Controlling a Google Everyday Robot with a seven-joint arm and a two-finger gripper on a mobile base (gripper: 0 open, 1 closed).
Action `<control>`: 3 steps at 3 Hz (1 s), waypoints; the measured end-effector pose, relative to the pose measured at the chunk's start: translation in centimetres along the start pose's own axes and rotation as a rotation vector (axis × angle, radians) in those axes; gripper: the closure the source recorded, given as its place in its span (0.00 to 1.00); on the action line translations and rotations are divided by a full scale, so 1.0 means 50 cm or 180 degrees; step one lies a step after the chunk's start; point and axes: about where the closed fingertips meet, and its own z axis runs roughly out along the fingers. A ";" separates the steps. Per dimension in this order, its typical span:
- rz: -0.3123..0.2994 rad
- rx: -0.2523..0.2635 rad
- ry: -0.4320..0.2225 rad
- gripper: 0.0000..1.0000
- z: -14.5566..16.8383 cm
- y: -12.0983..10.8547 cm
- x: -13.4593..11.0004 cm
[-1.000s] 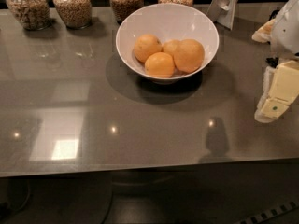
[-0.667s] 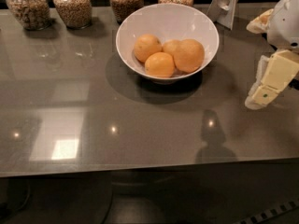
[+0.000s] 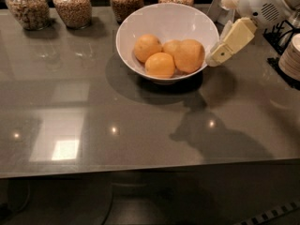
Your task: Pick orange from white bowl
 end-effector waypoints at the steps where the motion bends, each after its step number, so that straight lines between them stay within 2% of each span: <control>1: 0.0000 0.0000 0.0000 0.00 0.000 0.000 0.000; 2: -0.0019 0.0059 -0.0043 0.00 0.033 -0.007 -0.015; 3: 0.0026 0.0118 0.0007 0.00 0.084 -0.020 -0.029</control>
Offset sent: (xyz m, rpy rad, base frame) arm 0.0293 0.0296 -0.0163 0.0195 -0.0570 -0.0163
